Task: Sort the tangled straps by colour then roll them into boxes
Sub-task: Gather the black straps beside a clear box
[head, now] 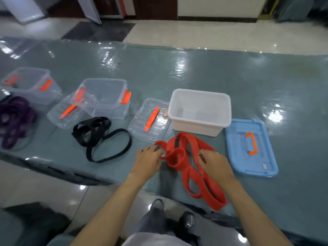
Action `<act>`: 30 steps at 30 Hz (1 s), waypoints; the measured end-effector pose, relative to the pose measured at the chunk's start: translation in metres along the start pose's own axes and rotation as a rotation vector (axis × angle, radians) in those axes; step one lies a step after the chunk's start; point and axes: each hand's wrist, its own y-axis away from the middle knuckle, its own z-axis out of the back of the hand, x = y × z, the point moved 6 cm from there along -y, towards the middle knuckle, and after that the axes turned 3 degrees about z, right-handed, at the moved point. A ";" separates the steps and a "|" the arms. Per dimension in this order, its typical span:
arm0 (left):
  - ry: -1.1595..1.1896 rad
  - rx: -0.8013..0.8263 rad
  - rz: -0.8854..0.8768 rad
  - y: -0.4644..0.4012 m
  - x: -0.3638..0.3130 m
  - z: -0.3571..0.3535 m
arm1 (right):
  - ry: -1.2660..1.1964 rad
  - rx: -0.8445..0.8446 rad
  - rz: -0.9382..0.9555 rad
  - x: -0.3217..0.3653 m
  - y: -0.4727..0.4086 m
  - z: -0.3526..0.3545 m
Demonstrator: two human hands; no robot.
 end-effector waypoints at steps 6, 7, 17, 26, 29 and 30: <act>-0.023 -0.170 0.100 0.032 0.041 0.033 | 0.019 0.095 0.271 0.092 -0.036 -0.004; -0.009 -0.201 0.125 0.038 0.052 0.038 | 0.018 0.136 0.323 0.112 -0.042 -0.008; 0.091 -0.365 0.367 0.099 0.231 0.095 | 0.061 0.250 0.542 0.331 -0.084 -0.071; 0.037 -0.390 0.603 0.180 0.433 0.119 | 0.121 0.217 0.695 0.551 -0.120 -0.143; 0.015 -0.377 0.705 0.207 0.489 0.123 | 0.120 0.205 0.726 0.609 -0.132 -0.165; 0.001 -0.380 0.732 0.214 0.507 0.125 | 0.128 0.220 0.734 0.626 -0.137 -0.175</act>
